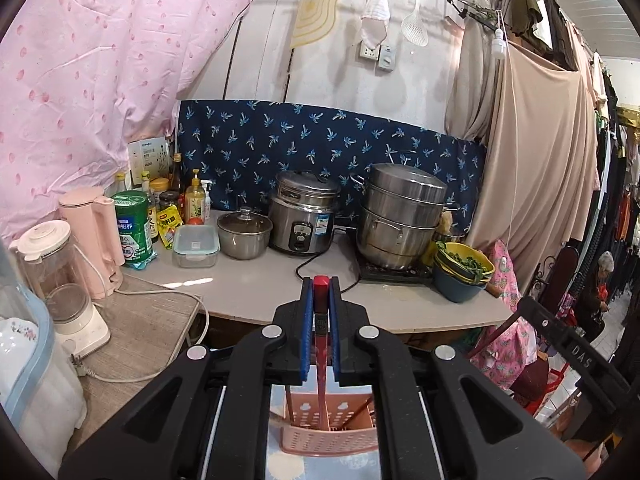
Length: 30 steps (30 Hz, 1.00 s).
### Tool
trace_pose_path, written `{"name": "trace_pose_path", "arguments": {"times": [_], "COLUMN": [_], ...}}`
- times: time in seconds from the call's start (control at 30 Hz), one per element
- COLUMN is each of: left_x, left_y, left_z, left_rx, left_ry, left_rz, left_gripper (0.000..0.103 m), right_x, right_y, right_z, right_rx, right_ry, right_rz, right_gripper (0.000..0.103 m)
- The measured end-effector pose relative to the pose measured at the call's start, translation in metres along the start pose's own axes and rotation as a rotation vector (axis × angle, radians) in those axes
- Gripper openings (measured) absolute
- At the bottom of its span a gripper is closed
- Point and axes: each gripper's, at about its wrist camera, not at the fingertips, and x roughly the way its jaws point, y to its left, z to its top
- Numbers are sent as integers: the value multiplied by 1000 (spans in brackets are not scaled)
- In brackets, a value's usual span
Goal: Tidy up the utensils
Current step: 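Lower both chopsticks into the pink basket and open both grippers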
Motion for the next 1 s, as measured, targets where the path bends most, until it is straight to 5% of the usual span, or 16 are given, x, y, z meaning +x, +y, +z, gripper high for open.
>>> {"name": "trace_pose_path", "arguments": {"times": [0.7, 1.0], "left_x": [77, 66], "left_y": [32, 37], "left_z": [-75, -81], "left_rx": [-25, -30], "left_ry": [159, 170], "left_rz": [53, 79], "left_gripper": [8, 22], "right_x": [60, 42], "right_y": [-36, -37], "right_z": [-77, -74], "right_rx": [25, 26], "right_ry": [176, 149], "right_rz": [-64, -80], "right_gripper": [9, 11]}}
